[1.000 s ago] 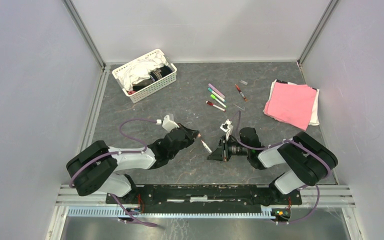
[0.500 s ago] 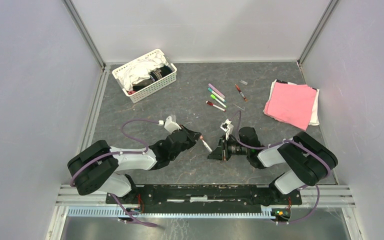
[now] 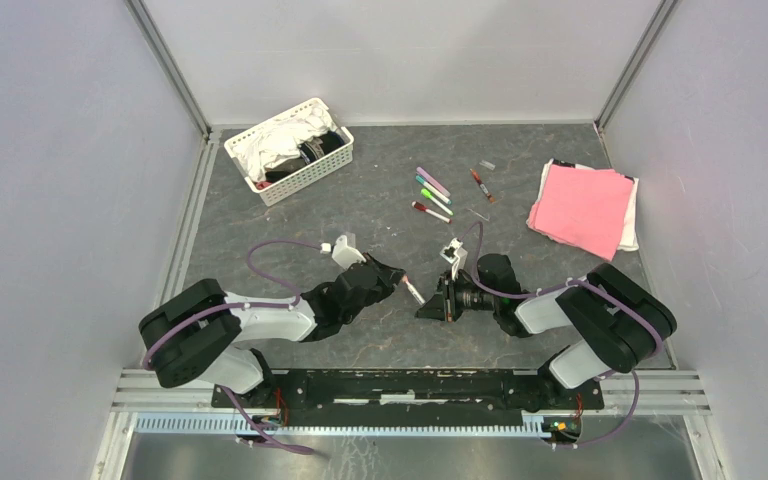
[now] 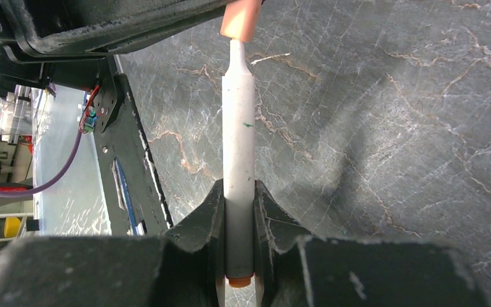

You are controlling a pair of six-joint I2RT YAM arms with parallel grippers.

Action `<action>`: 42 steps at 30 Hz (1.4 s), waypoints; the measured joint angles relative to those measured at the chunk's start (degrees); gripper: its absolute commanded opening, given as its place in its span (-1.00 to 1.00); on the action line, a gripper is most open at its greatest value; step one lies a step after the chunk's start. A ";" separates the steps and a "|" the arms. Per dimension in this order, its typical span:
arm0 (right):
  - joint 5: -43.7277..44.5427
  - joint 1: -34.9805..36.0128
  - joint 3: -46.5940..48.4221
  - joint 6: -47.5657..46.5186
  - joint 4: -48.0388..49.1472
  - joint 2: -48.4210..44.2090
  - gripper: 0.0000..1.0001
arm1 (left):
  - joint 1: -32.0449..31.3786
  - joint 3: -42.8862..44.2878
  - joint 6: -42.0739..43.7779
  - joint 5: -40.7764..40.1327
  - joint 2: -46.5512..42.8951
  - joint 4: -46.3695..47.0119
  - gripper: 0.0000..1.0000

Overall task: Insert the pens into the pen caps
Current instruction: Insert the pen cap onto the pen.

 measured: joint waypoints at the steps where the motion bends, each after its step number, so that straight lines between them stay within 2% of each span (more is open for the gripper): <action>1: 0.02 0.00 0.00 -0.02 -0.04 -0.07 -1.00 | -0.09 0.00 0.00 -0.07 0.04 0.00 -0.96; 6: 0.17 0.00 0.07 0.00 -0.28 -0.39 -1.00 | -1.01 0.59 -0.63 -0.90 0.11 -0.72 -0.96; 15: 1.38 0.00 0.17 -0.07 -1.62 -1.44 -1.00 | -3.82 4.76 -3.58 -6.19 0.66 -8.41 -0.96; 27: 4.07 0.00 0.17 -3.15 -4.79 -5.73 -1.00 | -10.97 19.65 -9.07 -20.37 4.90 -32.83 -0.94; 36: 4.26 -0.52 -0.07 -6.51 -5.95 -9.53 -1.00 | -13.66 22.62 -10.60 -23.82 4.98 -37.79 -0.33; 42: 4.35 -2.08 -0.07 -7.61 -1.79 -12.87 -1.00 | -17.94 23.02 -10.73 -22.82 1.95 -39.52 -0.10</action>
